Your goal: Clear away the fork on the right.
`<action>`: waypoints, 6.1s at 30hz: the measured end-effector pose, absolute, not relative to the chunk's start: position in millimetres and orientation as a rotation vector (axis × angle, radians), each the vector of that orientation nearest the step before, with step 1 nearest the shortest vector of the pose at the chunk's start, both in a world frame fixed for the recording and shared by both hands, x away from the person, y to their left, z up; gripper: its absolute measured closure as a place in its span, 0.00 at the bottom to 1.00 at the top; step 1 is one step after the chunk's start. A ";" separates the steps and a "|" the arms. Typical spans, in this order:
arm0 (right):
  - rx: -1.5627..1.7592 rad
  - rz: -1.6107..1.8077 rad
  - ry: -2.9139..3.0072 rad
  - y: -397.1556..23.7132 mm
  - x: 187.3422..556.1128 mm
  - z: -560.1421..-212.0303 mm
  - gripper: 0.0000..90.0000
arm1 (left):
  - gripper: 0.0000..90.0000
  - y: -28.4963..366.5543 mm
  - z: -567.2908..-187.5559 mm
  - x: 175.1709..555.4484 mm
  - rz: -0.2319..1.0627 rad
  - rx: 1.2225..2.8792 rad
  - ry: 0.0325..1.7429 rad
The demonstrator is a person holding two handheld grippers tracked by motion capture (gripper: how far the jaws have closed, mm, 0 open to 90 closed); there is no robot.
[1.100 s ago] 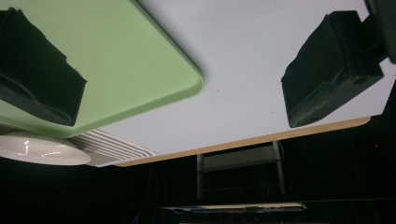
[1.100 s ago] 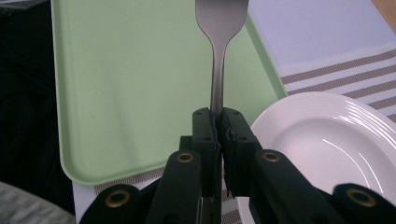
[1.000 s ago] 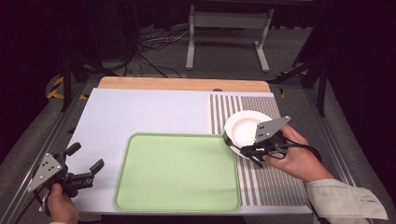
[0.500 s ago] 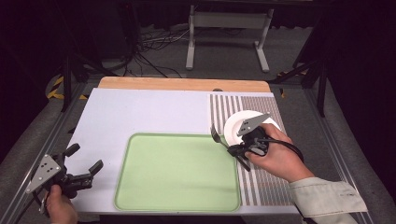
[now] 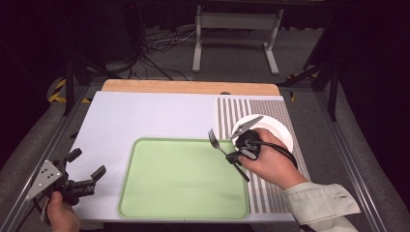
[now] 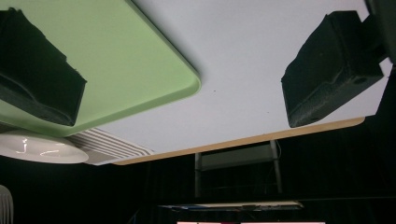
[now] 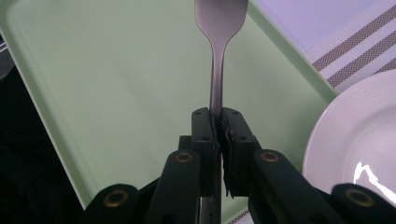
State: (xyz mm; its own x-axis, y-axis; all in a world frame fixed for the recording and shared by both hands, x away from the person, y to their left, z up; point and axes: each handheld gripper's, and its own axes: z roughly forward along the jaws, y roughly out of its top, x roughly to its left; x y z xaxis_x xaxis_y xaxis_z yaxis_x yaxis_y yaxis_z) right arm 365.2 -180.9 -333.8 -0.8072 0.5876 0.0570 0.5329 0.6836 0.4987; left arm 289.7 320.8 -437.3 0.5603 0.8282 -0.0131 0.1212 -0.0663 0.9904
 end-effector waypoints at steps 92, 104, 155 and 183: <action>0.902 0.974 2.819 -138.1 367.3 -397.2 0.19 | 0.00 320.6 -435.9 291.7 0.705 1.551 0.821; 0.619 0.960 2.855 -137.6 375.9 -419.6 0.85 | 0.00 320.9 -435.8 291.5 0.704 1.544 0.818; 0.782 0.806 2.780 -169.3 395.1 -433.7 1.00 | 0.00 320.7 -435.4 291.7 0.702 1.548 0.818; 0.954 0.798 2.688 -194.7 394.3 -433.5 1.00 | 0.00 316.9 -435.8 295.0 0.698 1.554 0.812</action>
